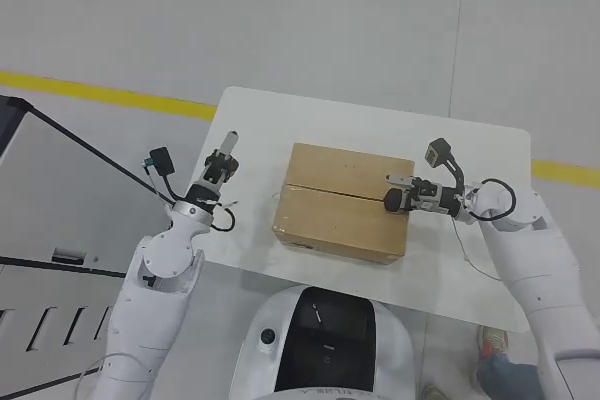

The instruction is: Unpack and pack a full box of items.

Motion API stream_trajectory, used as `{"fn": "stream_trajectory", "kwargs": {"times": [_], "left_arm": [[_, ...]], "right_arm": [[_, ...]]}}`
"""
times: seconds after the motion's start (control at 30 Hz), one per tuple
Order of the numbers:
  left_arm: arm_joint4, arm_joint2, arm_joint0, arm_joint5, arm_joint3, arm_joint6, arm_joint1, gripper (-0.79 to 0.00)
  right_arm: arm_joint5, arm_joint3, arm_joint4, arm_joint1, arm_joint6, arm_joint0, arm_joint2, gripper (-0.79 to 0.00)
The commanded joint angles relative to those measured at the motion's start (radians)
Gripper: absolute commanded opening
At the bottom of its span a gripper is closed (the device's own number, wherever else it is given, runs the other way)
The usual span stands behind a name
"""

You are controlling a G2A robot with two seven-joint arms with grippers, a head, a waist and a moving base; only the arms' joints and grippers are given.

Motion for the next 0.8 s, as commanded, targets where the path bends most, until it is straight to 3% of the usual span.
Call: {"fn": "stream_trajectory", "kwargs": {"times": [0.0, 0.33, 0.43, 0.53, 0.77], "left_arm": [[0.019, 0.019, 0.01, -0.005, -0.004, -0.017, 0.0, 0.0], [0.061, 0.037, 0.018, 0.004, -0.008, -0.007, 0.0, 0.0], [0.017, 0.023, 0.005, 0.05, 0.009, -0.02, -0.001, 0.0], [0.286, 0.054, 0.03, -0.026, 0.053, 0.152, 0.0, 0.0], [0.621, 0.109, 0.047, -0.184, 0.209, 0.414, -0.001, 0.0]], "right_arm": [[0.0, 0.0, 0.0, 0.0, 0.0, 0.0, 0.0, 0.0], [0.0, 0.0, 0.0, 0.0, 0.0, 0.0, 0.0, 0.0], [0.0, 0.0, 0.0, 0.0, 0.0, 0.0, 0.0, 0.0], [0.0, 0.0, 0.0, 0.0, 0.0, 0.0, 0.0, 0.0], [0.0, 0.0, 0.0, 0.0, 0.0, 0.0, 0.0, 0.0]]}}
